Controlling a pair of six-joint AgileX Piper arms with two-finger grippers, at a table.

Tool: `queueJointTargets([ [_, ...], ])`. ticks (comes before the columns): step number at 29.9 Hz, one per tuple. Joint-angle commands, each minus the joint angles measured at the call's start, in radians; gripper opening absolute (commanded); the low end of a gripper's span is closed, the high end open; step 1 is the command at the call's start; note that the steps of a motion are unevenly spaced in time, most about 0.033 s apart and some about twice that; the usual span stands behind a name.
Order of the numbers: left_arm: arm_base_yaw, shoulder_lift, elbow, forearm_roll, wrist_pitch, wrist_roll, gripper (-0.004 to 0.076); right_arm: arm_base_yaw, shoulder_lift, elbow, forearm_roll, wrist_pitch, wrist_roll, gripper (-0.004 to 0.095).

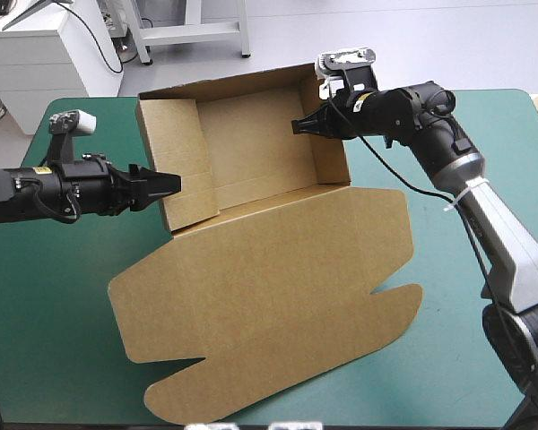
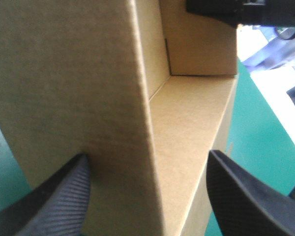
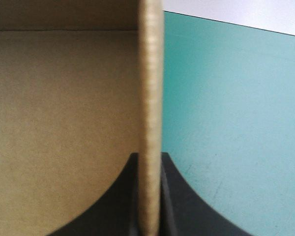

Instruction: Fold the box

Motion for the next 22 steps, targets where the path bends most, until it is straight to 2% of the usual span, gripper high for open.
queueJointTargets([
  [1, -0.073, -0.019, -0.024, 0.068, -0.076, -0.101, 0.0484, 0.034, -0.051, -0.030, 0.017, -0.069, 0.010, -0.0013],
  [4, -0.139, -0.019, -0.024, 0.182, -0.110, -0.183, 0.0484, 0.054, -0.051, -0.030, -0.003, -0.067, 0.016, -0.0013],
  [10, -0.251, -0.010, -0.024, 0.415, -0.242, -0.404, 0.0484, 0.072, -0.051, -0.030, -0.015, -0.065, 0.016, -0.0013],
  [15, -0.334, 0.026, -0.024, 0.604, -0.278, -0.606, 0.0480, 0.074, -0.053, -0.030, 0.012, -0.065, 0.023, -0.0014],
  [22, -0.398, 0.095, -0.024, 0.680, -0.339, -0.718, 0.0459, 0.079, -0.053, -0.030, 0.018, -0.029, 0.004, -0.0014],
])
